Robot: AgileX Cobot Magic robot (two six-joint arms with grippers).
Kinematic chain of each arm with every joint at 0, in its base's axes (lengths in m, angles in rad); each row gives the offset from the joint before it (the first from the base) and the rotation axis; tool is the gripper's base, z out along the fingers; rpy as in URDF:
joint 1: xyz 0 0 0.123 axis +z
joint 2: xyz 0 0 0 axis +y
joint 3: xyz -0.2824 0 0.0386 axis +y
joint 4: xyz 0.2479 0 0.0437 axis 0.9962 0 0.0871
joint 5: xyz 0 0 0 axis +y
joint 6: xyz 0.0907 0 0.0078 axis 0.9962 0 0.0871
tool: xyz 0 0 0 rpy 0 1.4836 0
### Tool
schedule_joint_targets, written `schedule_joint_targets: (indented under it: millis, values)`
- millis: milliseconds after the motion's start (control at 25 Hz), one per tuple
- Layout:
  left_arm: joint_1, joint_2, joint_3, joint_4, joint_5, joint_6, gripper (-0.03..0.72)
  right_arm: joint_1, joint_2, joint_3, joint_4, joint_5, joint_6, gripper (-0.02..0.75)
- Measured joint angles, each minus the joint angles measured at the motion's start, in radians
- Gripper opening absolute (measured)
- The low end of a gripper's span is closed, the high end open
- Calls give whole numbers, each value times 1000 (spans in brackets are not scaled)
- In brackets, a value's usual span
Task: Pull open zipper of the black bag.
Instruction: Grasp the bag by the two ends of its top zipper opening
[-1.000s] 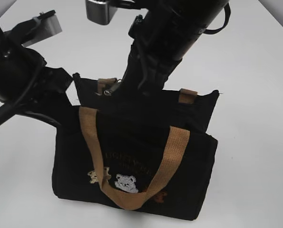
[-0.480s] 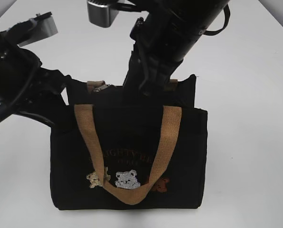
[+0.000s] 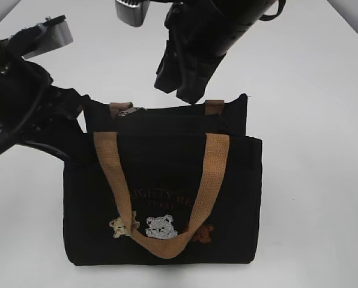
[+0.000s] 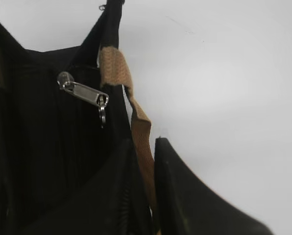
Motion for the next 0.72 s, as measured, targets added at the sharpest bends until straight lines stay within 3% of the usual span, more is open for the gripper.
schedule_joint_targets:
  millis: [160, 360, 720]
  values:
    - [0, 0, 0, 1, 0, 0, 36, 0, 27, 0, -3, -4, -66, 160]
    - [0, 0, 0, 1, 0, 0, 36, 0, 53, 0, 59, -17, -134, 250]
    - [0, 0, 0, 1, 0, 0, 36, 0, 60, 0, 111, -16, -226, 266]
